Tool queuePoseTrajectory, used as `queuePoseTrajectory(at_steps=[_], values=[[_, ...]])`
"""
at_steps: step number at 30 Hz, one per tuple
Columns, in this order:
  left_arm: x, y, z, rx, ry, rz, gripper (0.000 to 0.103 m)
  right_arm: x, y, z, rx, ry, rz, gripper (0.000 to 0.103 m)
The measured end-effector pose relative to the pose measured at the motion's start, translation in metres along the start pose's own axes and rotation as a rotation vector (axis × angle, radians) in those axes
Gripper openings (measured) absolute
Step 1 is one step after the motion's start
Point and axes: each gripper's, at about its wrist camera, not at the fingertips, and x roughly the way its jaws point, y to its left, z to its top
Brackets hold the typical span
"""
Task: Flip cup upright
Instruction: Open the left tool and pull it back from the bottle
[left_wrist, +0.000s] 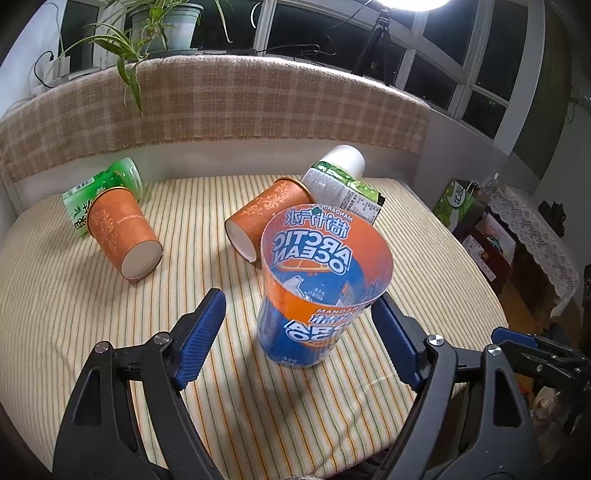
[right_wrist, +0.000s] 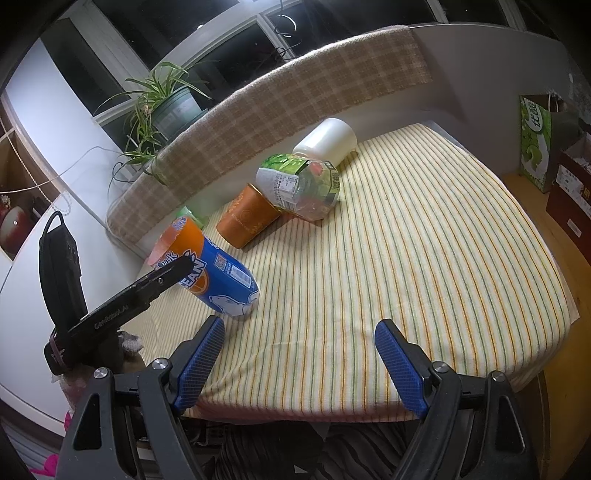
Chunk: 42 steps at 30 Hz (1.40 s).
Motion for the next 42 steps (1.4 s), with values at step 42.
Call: queuePoseTrajectory(at_steps=[42], values=[[-0.126, 0.018, -0.020, -0.017, -0.366, 0.277, 0.102, -0.009, 0.086, 0.018, -0.338, -0.278, -0.149, 0.101]])
